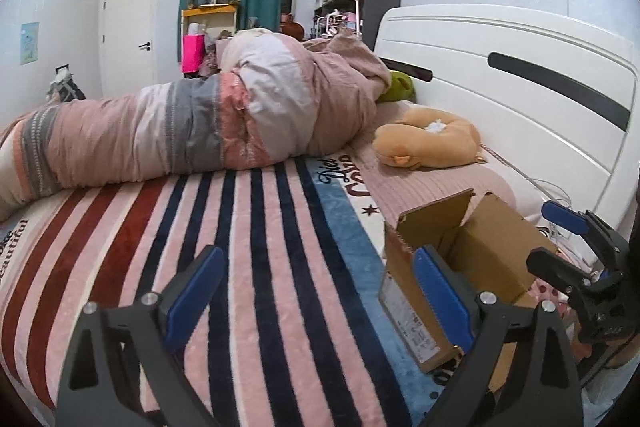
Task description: Organize rigid objects
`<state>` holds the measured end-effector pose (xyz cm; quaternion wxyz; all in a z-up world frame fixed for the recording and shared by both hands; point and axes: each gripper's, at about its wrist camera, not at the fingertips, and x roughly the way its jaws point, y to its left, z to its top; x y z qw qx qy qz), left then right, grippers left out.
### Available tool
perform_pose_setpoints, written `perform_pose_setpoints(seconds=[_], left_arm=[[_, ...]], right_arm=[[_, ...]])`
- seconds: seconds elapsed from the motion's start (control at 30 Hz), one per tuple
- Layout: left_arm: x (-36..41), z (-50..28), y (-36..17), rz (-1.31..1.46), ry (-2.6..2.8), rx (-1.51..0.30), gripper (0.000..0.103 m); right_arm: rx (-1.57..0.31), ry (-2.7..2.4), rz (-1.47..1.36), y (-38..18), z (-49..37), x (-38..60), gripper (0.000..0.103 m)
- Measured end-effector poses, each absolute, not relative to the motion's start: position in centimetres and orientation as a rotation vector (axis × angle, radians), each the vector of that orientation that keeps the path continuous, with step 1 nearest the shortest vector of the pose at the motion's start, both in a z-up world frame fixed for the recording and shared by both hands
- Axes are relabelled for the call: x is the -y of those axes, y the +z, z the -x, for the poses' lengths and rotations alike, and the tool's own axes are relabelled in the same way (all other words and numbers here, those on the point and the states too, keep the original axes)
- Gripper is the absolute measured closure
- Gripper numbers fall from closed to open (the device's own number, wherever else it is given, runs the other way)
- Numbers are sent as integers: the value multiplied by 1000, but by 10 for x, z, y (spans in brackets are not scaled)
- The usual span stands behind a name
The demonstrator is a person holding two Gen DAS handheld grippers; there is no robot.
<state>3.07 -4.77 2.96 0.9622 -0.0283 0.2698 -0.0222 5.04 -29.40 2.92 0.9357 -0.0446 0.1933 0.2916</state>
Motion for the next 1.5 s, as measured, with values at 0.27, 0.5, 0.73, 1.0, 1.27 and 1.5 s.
perform_pose_setpoints(seconds=[0.27,0.5,0.73,1.0,1.27,1.5], left_arm=[[45,-28,28,56,-12,-542,8],[48,-26,29,45,8,-535,8],[49,-26,29,43,10,-535,8],[49,-24,31,47,15,-527,8],[50,-24,32,44,25,-523,8],[51,-23,34,39,32,-518,8]], right_arm=[[-417,589,70,23,-53,293,5],[-417,590,71,22,-53,294,5],[-418,589,71,22,-54,294,5],[-407,583,61,21,-48,291,5],[-404,579,53,21,-45,291,5],[-404,577,53,21,-43,289,5]])
